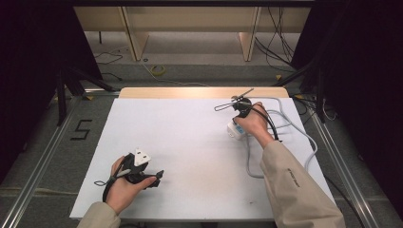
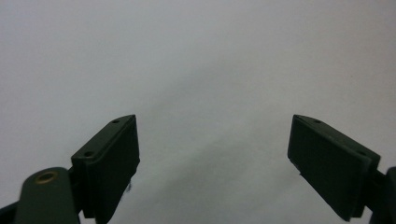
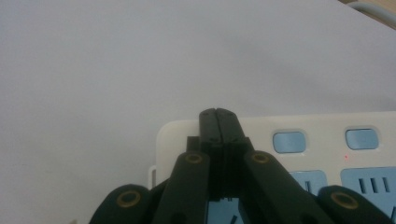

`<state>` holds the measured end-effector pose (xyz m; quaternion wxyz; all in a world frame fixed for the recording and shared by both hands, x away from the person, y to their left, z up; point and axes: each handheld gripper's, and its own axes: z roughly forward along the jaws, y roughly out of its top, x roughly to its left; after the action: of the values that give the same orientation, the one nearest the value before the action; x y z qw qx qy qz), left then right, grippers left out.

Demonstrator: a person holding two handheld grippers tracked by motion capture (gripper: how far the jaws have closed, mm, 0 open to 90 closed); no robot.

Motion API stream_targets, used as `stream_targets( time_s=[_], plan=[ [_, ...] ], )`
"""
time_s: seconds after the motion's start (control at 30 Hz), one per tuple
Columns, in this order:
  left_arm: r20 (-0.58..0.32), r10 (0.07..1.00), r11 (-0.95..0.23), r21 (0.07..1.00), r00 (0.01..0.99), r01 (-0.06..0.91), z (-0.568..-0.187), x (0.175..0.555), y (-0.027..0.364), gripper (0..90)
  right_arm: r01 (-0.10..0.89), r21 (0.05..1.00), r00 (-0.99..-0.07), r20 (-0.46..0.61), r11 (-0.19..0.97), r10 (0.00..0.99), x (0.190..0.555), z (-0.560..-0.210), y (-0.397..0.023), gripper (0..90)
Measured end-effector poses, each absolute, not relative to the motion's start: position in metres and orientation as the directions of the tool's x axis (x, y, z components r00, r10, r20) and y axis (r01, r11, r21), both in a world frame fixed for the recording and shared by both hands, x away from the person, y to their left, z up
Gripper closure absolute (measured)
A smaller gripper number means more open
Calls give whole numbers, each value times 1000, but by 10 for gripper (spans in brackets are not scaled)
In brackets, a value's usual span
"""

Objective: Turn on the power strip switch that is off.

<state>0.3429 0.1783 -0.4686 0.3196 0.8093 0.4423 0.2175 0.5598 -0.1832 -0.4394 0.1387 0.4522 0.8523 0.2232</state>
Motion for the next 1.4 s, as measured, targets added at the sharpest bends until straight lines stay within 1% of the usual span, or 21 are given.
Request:
stream_targets(
  time_s=[0.47, 1.4],
  plan=[
    [69, 856, -404, 708, 512, 579, -469, 343, 178, 165, 693, 530, -558, -34, 489, 829, 556, -440, -185, 900],
    [75, 854, -410, 705, 515, 578, -470, 343, 178, 165, 652, 569, -592, -32, 501, 806, 531, -429, -197, 797]
  ],
)
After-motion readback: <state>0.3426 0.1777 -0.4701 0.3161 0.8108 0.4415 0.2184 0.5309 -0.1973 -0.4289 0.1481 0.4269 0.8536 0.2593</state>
